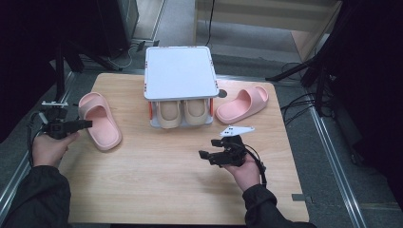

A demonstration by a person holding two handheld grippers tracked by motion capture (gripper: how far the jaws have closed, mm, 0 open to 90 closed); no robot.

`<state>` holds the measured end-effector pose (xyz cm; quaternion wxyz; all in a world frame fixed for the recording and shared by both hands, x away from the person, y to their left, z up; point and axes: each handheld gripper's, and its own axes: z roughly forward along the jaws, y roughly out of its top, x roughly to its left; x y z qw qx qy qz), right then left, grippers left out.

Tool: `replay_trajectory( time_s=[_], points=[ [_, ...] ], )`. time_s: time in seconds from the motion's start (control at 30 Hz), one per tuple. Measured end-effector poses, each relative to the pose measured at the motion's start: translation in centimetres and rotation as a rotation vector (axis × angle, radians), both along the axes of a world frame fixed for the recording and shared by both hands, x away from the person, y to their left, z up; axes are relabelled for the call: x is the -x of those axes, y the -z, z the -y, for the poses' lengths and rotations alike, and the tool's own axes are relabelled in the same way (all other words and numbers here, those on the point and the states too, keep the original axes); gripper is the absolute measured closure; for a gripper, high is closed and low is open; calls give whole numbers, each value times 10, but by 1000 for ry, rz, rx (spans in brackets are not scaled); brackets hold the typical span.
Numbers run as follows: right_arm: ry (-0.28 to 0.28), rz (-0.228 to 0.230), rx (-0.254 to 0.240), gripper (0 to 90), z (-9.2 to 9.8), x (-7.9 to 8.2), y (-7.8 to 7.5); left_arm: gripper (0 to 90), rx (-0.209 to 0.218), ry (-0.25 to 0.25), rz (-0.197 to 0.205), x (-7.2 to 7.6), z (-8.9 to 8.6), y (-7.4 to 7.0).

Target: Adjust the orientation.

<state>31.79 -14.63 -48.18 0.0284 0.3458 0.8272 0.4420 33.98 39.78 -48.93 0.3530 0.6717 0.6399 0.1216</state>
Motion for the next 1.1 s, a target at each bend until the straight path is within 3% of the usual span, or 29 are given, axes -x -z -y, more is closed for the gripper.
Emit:
replay_trajectory(
  time_s=[0.2,0.37,0.53,0.7,0.9,1.1],
  points=[
    [6,8,7,291,2,1,0,462,-8,-74,-13,-6,-13,8],
    [21,8,8,291,6,3,1,431,17,-95,-20,-16,-16,15],
    [47,7,10,291,14,6,1,421,13,-95,-54,-28,-13,21],
    [72,3,10,291,22,10,1,420,13,-131,-48,-35,-14,23],
    [94,3,14,291,27,12,2,476,-20,-143,-47,-38,-14,24],
    [99,7,10,291,29,12,1,642,-98,-134,-39,-37,-10,18]
  ],
)
